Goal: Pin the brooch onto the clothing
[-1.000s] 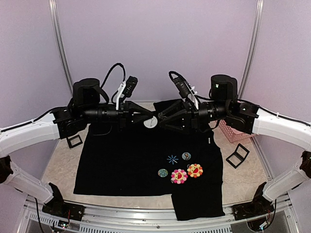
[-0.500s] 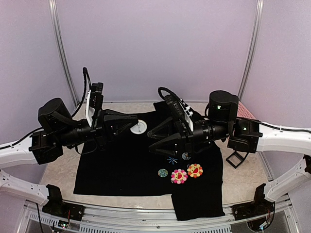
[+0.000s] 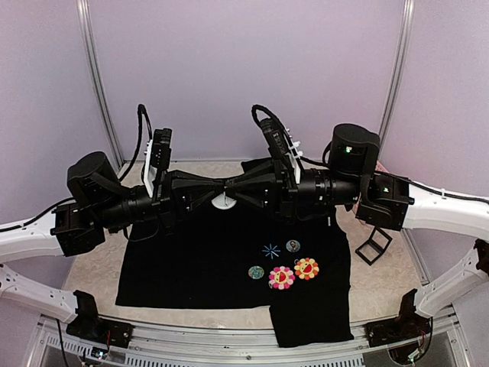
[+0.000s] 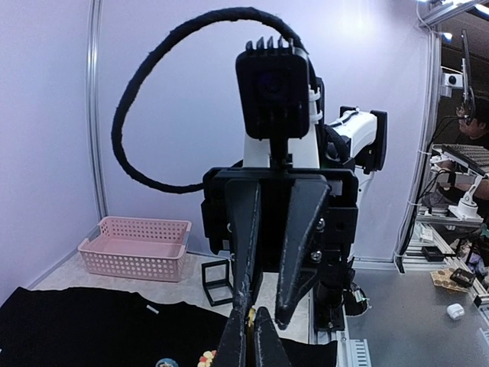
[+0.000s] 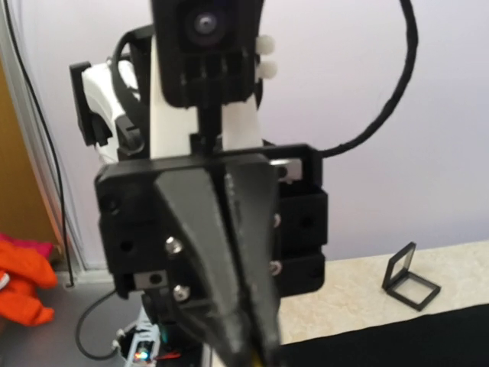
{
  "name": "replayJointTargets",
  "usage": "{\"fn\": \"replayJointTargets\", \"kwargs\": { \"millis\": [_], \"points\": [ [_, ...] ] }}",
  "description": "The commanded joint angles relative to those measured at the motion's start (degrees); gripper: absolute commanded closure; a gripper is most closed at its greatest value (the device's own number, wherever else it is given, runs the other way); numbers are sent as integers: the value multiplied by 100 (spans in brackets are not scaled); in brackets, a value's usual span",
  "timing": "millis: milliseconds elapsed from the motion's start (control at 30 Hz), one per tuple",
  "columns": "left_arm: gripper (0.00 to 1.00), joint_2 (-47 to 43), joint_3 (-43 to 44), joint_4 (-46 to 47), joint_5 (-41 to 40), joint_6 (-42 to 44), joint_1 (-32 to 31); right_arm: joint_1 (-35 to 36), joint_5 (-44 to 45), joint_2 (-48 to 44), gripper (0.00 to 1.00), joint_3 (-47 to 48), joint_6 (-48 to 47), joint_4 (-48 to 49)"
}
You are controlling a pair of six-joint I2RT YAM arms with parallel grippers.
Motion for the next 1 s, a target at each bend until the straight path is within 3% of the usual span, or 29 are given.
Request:
{"fn": "replayJointTargets", "kwargs": {
  "millis": [0, 300, 467, 667, 700, 767, 800, 967],
  "points": [
    [100, 17, 213, 95, -14, 112, -22, -32, 127, 92, 89, 150, -49, -126],
    [100, 13, 202, 134, 4, 89, -20, -207, 21, -29, 86, -105, 100, -129],
    [100, 26, 193, 165, -9, 90, -21, -259, -18, -20, 100, -152, 116, -108],
    [100, 25, 166, 215, -6, 58, -18, -284, -153, -6, 100, -169, 108, 20],
    [98, 39, 198, 136, -16, 56, -19, -306, -164, -10, 100, -176, 123, 41],
    [56, 85, 297, -167, -196, 49, -22, -361, -187, -35, 100, -170, 131, 58],
    [47, 95, 364, -384, -320, 81, -13, -398, -224, -56, 100, -177, 128, 49],
    [46, -113, 549, -1188, -541, 65, 178, -527, -305, -153, 100, -207, 56, -48]
  ]
}}
